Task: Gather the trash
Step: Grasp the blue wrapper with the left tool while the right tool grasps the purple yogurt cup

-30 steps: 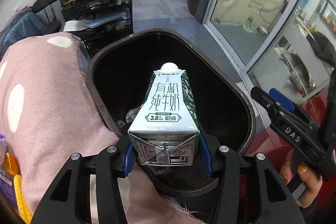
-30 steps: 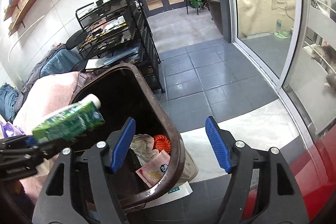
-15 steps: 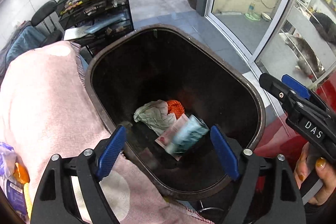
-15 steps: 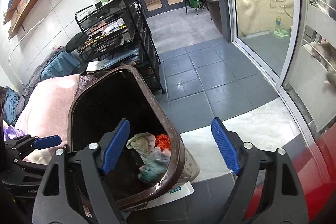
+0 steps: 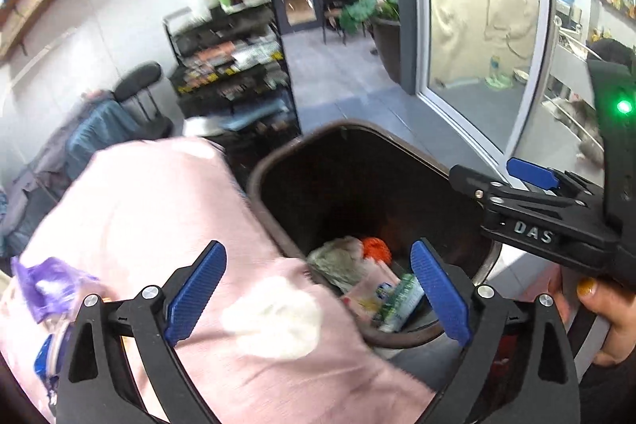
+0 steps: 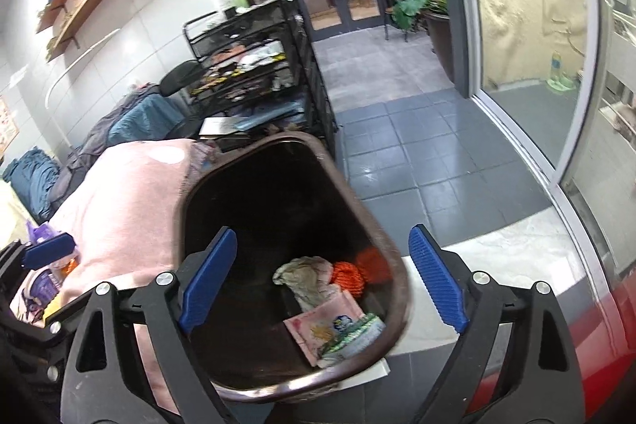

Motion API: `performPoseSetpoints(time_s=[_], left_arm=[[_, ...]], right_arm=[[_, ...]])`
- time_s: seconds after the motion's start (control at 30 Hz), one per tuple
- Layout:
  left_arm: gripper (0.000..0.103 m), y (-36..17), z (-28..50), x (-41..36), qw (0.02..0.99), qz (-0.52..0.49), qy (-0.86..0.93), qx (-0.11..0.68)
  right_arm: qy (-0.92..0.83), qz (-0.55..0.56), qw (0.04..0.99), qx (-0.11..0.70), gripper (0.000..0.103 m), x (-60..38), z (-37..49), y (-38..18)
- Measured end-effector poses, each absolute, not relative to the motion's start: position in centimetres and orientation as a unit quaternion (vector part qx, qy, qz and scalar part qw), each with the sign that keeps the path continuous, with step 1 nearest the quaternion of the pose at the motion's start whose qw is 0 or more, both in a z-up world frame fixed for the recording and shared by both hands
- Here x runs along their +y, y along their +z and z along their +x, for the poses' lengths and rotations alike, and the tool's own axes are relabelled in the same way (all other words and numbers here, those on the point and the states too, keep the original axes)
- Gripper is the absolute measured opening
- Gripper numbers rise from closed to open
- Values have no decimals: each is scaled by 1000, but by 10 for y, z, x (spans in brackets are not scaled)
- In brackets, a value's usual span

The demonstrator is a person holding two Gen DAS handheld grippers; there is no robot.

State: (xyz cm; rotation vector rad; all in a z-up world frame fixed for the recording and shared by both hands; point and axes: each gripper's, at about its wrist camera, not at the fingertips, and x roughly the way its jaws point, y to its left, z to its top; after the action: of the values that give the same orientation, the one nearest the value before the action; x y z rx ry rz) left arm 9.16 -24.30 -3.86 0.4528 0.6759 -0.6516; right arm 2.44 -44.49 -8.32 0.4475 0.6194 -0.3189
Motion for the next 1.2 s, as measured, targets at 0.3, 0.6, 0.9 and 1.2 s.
performPoseSetpoints(time_s=[0.3,0.6,0.9,1.2], left_arm=[[96,-28,88,-170,909,164,-246,295],[96,-32,94,-87,934,123,-154,298],[96,-39,102,13,943,81,-53,319],[89,-56,124,66,928,85,-29,361]], right_arm=[[-79,195,931,298,91,-392,45,-68],[17,159,938,306,91,-323,69,-52],[120,133,928,327,91,-251,94,-45],[225,72,902,361,91,-171,115,-46]])
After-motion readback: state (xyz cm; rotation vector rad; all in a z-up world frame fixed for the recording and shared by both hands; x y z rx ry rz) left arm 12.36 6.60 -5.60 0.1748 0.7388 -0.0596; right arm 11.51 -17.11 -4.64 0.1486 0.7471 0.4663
